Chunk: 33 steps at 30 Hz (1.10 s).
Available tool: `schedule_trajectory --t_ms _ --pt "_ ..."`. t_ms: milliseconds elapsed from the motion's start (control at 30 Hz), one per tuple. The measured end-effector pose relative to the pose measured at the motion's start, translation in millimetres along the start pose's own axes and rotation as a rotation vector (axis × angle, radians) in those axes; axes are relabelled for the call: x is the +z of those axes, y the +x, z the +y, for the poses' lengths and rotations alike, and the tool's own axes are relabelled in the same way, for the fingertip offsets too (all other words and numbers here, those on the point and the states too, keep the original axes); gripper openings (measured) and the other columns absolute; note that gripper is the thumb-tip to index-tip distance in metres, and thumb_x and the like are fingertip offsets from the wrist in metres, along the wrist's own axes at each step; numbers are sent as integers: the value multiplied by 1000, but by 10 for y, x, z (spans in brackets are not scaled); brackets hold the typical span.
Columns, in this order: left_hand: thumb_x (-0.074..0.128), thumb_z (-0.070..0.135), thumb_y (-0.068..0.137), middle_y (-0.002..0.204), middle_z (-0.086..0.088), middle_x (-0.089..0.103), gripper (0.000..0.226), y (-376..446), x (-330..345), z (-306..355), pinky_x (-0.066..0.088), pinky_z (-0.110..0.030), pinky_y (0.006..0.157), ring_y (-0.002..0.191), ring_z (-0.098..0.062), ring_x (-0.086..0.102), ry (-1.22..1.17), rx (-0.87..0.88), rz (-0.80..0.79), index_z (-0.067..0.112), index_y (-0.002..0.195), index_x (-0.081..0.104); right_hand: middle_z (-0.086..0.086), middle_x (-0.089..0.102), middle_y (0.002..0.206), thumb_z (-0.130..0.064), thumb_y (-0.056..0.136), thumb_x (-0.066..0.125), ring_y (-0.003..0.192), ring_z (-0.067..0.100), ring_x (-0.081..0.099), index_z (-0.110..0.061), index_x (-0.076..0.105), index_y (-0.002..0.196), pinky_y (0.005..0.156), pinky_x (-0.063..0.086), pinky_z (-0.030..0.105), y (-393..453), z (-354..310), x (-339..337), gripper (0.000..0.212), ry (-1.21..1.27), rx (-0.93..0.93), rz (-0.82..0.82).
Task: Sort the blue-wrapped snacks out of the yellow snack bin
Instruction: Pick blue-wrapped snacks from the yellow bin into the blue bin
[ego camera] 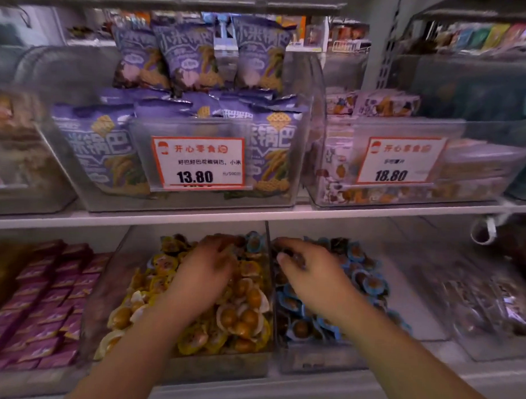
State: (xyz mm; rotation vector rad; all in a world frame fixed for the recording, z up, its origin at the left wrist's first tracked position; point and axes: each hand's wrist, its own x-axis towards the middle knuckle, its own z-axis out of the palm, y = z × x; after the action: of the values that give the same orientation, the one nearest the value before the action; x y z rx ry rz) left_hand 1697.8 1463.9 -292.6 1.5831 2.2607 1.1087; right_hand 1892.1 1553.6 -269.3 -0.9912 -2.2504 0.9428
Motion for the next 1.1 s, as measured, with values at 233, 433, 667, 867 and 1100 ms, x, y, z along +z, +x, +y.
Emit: schedule_trajectory --t_ms 233,433,667,867,1100 --pt "74 53 80 144 -3 51 78 897 236 -175 39 -21 95 116 -11 52 134 -235 -408 22 145 44 -16 66 111 -11 91 57 106 6 61 -50 66 101 94 49 18 87 -105 222 40 227 0 -59" --pt "78 53 66 96 1 74 40 1087 542 -339 58 -39 88 90 -14 70 34 -273 -431 28 96 74 -24 60 88 -16 92 58 82 -2 57 -43 59 89 65 38 1 174 72 120 27 223 64 49" --pt "84 47 60 106 3 70 44 1076 570 -310 56 -38 93 99 -14 67 -72 -192 -413 32 99 69 -4 69 112 -15 93 57 106 14 63 -23 68 114 92 54 33 216 119 53 25 188 126 27" --pt "84 50 43 102 -2 74 51 1124 516 -271 57 -42 91 96 -20 70 -124 -277 -435 29 88 74 -11 66 110 -16 93 57 105 9 60 -26 67 115 89 55 31 229 143 50 26 186 148 19" --pt "79 52 59 110 -4 72 40 1005 276 -377 46 -45 106 112 -25 64 -386 -291 -503 30 91 76 -8 68 106 -13 94 55 99 14 64 -24 71 109 82 57 34 242 81 19 24 214 151 42"
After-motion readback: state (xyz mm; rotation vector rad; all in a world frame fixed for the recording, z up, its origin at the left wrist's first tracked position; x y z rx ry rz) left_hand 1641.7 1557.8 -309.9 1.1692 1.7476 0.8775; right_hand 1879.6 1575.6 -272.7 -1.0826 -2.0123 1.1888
